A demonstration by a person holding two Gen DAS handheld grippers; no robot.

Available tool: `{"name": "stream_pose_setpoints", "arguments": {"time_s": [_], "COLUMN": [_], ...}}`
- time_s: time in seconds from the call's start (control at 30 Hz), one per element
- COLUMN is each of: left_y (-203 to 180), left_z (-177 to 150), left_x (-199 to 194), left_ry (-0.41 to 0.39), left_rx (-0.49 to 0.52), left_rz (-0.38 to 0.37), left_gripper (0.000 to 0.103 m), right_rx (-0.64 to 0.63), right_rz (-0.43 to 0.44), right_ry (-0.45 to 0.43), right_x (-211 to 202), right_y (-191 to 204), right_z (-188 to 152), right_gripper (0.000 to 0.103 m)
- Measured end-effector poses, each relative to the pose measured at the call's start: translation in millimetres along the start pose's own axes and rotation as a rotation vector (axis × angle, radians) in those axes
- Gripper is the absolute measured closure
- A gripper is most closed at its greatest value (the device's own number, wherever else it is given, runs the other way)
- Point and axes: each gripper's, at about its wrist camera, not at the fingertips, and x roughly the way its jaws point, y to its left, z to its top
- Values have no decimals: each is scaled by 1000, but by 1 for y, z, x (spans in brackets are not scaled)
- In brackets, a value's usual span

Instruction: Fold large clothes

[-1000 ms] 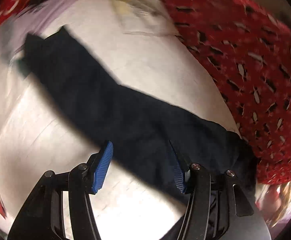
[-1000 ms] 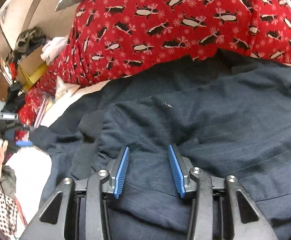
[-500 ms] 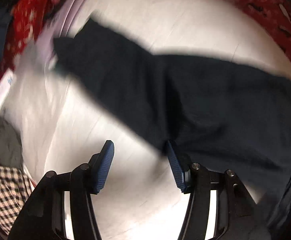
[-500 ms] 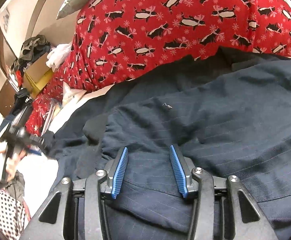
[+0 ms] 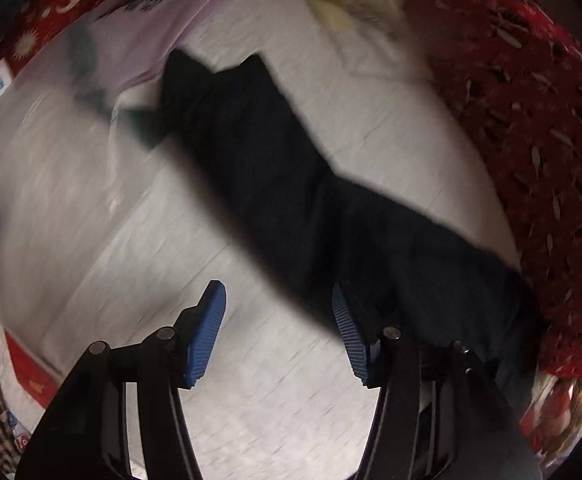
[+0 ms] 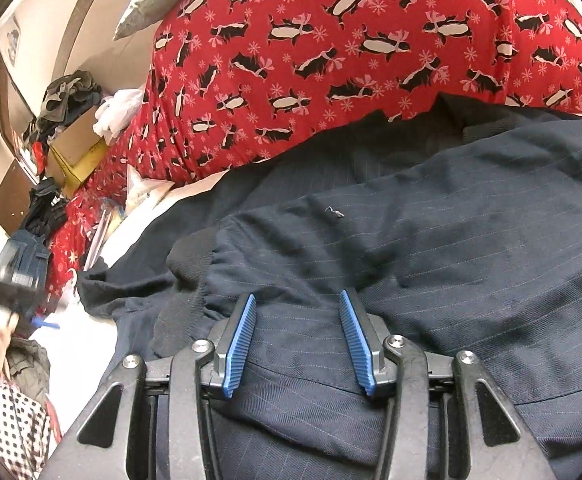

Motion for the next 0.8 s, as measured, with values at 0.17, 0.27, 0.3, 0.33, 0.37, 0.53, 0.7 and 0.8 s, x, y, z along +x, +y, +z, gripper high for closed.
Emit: {"name": "stream_pose_setpoints", "arguments": {"time_s": [0.17,0.27,0.3,0.33,0.37,0.53,0.7,0.8], "left_y": [-44,-63,-60,-53,-43,41,98,125], "left_z": [31,23,19,16,13,-27,-55,-56], "left_x": [28,58,62,61,58,32,-2,-28], "left_ry": [-14,87,96,91,80,97,61,-44], "left_rx": [13,92,101,100,90,-6,-104,-184], "left_rz": [68,258,321,333,322,256,63,-58], "left_gripper": [43,53,61,67,67,64,63,61], "right_rx": [21,32,34,36,37,38,35,34], "right_rz": [30,46,50,53,56,62,57,57], "right_ry": [-6,-9,-9,-10,-10,-11,-11,-10], "right_x": [-1,-1,-1,-1,-1,-1,0,0], "right_y": [-4,-6,-6,-7,-7,-7,-6,-6], "right_z": [0,0,0,1,1,1,1,1], "right_gripper": [57,57,57,57,57,57,57,57]}}
